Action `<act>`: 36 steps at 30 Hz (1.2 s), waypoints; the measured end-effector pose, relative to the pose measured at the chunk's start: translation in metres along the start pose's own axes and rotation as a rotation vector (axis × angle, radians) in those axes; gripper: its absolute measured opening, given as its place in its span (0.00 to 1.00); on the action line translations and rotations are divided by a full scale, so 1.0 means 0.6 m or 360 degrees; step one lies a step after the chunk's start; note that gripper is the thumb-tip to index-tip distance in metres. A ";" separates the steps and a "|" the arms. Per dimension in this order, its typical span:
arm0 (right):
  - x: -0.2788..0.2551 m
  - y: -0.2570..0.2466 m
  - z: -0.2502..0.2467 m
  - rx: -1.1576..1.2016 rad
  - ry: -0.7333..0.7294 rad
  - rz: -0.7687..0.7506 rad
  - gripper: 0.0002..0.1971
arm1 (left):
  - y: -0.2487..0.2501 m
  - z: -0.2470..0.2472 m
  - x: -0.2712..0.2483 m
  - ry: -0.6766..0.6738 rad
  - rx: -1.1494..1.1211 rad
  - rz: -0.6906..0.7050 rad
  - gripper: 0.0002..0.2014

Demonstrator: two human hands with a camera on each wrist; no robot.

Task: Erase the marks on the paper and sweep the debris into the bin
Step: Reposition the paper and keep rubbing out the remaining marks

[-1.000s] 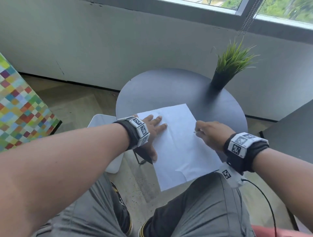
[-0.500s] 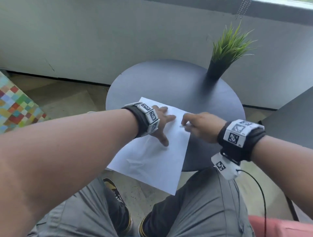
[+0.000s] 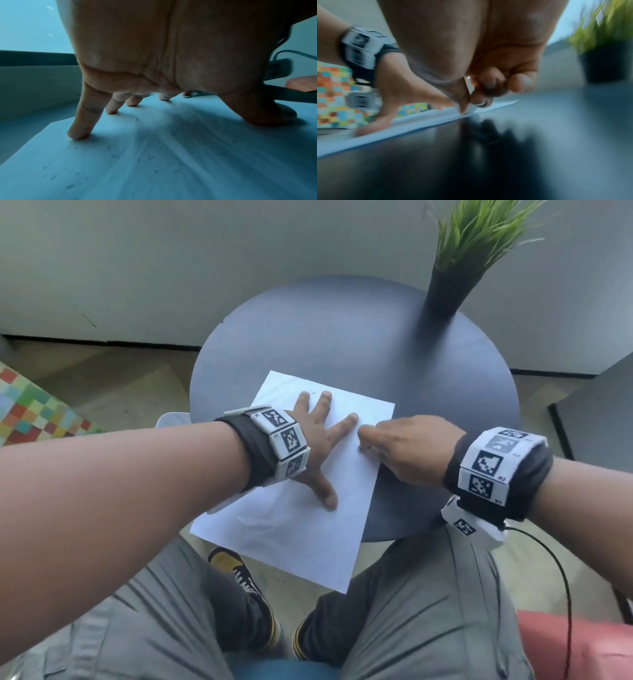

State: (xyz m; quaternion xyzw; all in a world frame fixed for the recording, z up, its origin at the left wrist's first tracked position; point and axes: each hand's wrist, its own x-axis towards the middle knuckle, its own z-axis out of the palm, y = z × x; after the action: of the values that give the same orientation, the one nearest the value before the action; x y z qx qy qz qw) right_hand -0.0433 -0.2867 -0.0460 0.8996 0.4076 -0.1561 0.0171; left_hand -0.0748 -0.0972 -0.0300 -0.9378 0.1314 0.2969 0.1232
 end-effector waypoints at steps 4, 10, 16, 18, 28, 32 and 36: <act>-0.007 0.001 -0.004 -0.0019 -0.0084 -0.0031 0.10 | 0.004 0.000 0.002 -0.0027 0.0019 -0.0019 0.71; 0.008 0.003 -0.009 -0.0088 0.0048 0.0022 0.03 | 0.007 0.003 0.005 -0.0030 0.0004 -0.0042 0.72; -0.021 -0.075 0.002 -0.0174 -0.0215 -0.0279 0.07 | 0.006 0.003 0.003 -0.0042 -0.0012 -0.0047 0.72; -0.009 -0.056 -0.007 -0.0177 -0.0114 -0.0164 0.10 | 0.005 0.004 0.005 -0.0041 -0.0042 -0.0041 0.72; 0.048 0.036 -0.021 -0.0111 0.0082 0.0391 0.04 | -0.015 0.016 -0.014 0.0109 -0.0095 0.0063 0.65; 0.032 -0.005 -0.025 -0.0183 -0.0020 0.0280 0.06 | -0.015 0.025 -0.018 0.0064 -0.0069 0.0059 0.70; -0.039 -0.101 0.001 -0.0151 -0.0256 -0.0311 0.10 | -0.017 0.032 -0.008 0.0062 -0.0086 0.0072 0.73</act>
State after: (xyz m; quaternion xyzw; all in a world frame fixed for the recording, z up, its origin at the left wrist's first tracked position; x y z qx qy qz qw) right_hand -0.1030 -0.2635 -0.0337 0.8382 0.4976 -0.2093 0.0770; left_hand -0.0857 -0.0806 -0.0408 -0.9432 0.1469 0.2847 0.0884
